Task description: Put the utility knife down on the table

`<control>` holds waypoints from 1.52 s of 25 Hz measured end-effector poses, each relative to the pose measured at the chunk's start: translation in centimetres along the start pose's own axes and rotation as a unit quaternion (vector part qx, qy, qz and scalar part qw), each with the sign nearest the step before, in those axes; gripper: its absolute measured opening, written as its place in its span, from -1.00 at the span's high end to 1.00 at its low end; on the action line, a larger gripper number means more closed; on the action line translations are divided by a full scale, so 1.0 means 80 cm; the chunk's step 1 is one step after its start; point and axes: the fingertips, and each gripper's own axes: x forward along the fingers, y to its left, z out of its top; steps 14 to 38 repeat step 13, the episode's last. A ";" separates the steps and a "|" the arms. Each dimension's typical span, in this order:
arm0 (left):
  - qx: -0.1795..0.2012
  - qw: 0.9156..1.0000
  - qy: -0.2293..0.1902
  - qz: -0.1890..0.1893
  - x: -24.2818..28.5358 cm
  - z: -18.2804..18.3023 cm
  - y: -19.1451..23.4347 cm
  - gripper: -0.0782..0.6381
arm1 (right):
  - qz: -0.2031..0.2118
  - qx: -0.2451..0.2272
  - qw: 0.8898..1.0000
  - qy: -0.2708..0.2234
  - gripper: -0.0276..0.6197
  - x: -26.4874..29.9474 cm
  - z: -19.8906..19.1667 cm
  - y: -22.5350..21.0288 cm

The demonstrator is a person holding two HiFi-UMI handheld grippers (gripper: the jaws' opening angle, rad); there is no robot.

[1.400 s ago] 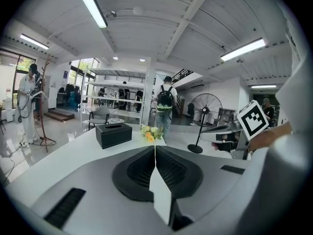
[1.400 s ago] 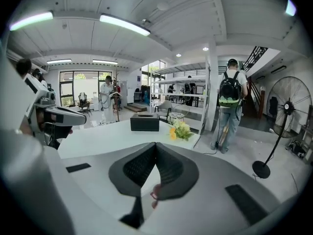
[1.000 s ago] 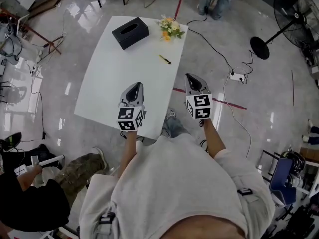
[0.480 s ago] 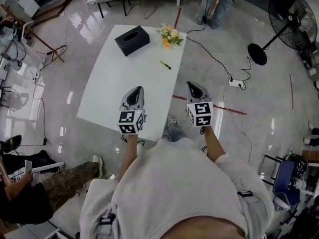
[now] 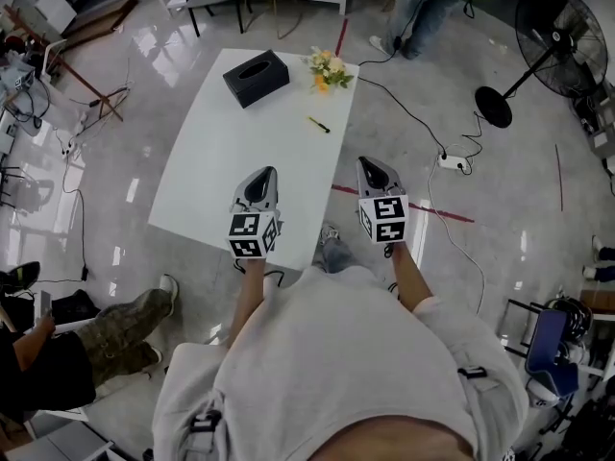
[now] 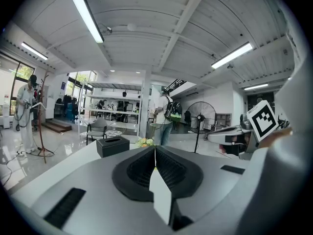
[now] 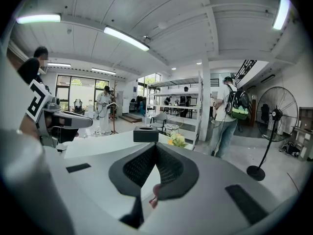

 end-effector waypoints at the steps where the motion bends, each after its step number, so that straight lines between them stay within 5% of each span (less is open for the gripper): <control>1: 0.000 1.000 0.000 0.000 0.000 0.000 0.000 0.72 | 0.000 0.000 1.000 0.000 0.82 0.000 0.000 0.000; 38: -0.001 1.000 0.001 0.001 0.001 -0.003 0.000 0.72 | 0.003 0.008 1.000 0.004 0.82 0.000 -0.006 0.003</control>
